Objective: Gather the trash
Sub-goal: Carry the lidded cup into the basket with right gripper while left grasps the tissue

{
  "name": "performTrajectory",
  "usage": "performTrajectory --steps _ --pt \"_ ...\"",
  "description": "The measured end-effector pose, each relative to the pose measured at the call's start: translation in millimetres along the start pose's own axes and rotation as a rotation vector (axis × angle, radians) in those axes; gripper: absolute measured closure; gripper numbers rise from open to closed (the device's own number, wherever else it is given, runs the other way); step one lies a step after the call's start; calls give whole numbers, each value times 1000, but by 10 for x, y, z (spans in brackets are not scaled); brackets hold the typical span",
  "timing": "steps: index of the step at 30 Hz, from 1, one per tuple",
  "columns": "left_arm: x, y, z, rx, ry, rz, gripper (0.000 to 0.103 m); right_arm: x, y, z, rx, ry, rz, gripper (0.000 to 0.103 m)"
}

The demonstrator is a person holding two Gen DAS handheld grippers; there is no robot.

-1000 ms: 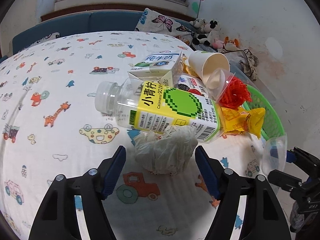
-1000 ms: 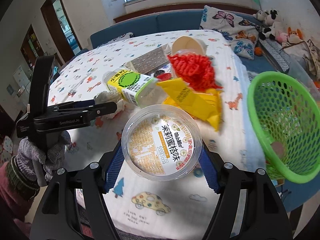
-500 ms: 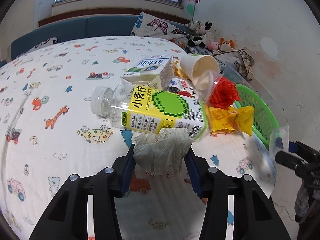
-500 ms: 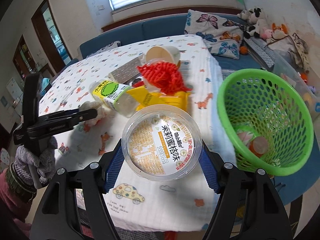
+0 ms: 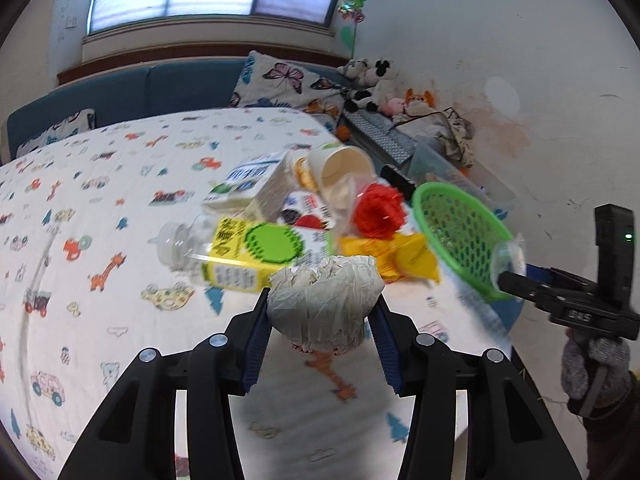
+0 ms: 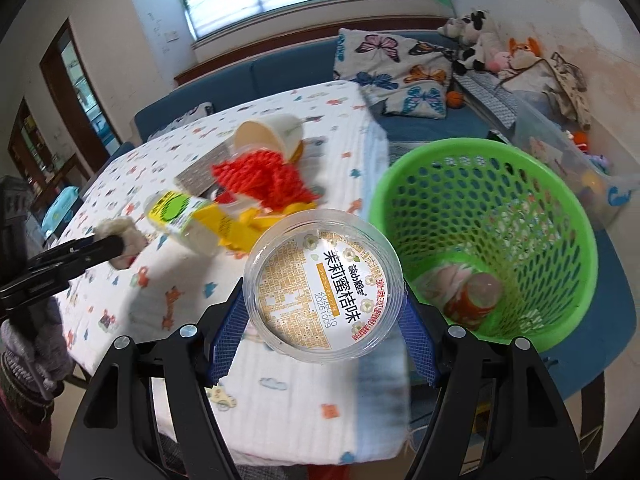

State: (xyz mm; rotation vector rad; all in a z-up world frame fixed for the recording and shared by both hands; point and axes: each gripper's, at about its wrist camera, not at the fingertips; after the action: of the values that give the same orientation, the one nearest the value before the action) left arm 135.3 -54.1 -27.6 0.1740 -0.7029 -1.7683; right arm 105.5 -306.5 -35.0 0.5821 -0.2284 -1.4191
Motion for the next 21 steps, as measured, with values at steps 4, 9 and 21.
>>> performTrajectory --steps 4,9,21 --pt "144 104 7 8 -15 -29 57 247 62 21 6 -38 -39 32" --pt "329 230 -23 13 -30 -71 57 582 138 32 6 -94 -91 32" --pt "777 604 -182 11 -48 -161 57 1243 257 -187 -40 -150 -204 32"
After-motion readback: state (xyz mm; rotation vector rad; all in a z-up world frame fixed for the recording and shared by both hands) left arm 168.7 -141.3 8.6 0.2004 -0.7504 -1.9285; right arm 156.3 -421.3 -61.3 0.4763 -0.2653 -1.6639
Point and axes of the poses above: each gripper's, at about its wrist camera, not at the fingertips, and z roughly against the way its jaws point, x to its right, y to its top, and after that the axes turned 13 degrees about -x, right-handed
